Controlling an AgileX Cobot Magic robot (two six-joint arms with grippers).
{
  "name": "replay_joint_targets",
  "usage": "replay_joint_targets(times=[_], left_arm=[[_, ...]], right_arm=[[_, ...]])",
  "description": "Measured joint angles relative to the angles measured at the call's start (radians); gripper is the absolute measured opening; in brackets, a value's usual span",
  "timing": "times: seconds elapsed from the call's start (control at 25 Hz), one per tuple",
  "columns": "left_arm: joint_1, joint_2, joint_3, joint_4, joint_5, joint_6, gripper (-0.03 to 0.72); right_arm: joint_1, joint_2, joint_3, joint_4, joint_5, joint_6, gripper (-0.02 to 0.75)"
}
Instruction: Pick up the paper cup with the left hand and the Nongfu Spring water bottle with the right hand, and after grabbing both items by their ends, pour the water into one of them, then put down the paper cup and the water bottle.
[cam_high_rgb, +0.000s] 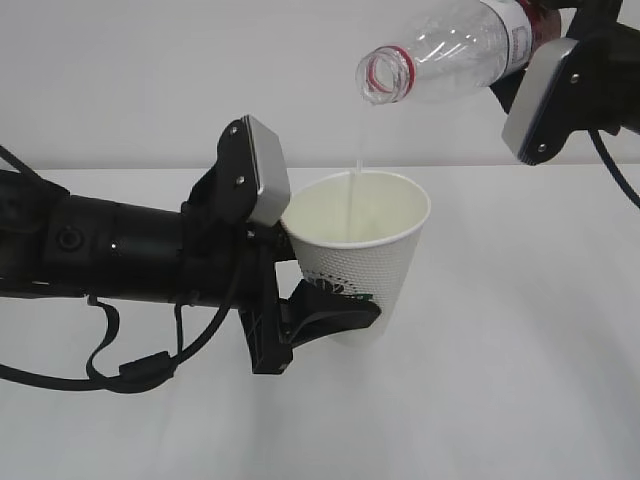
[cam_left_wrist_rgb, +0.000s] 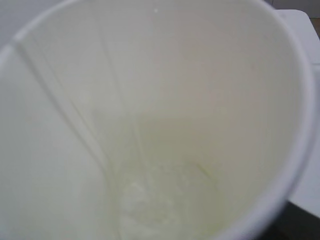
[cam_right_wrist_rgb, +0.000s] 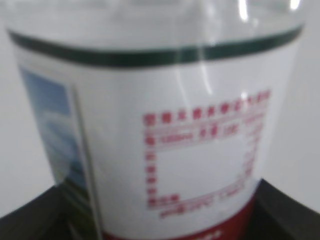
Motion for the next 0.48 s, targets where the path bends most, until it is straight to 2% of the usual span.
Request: replay_joint_targets(times=[0.48], left_arm=[[0.0, 0.0, 0.0, 0.0, 0.0, 0.0, 0.496]], right_arm=[[0.0, 0.0, 0.0, 0.0, 0.0, 0.0, 0.522]])
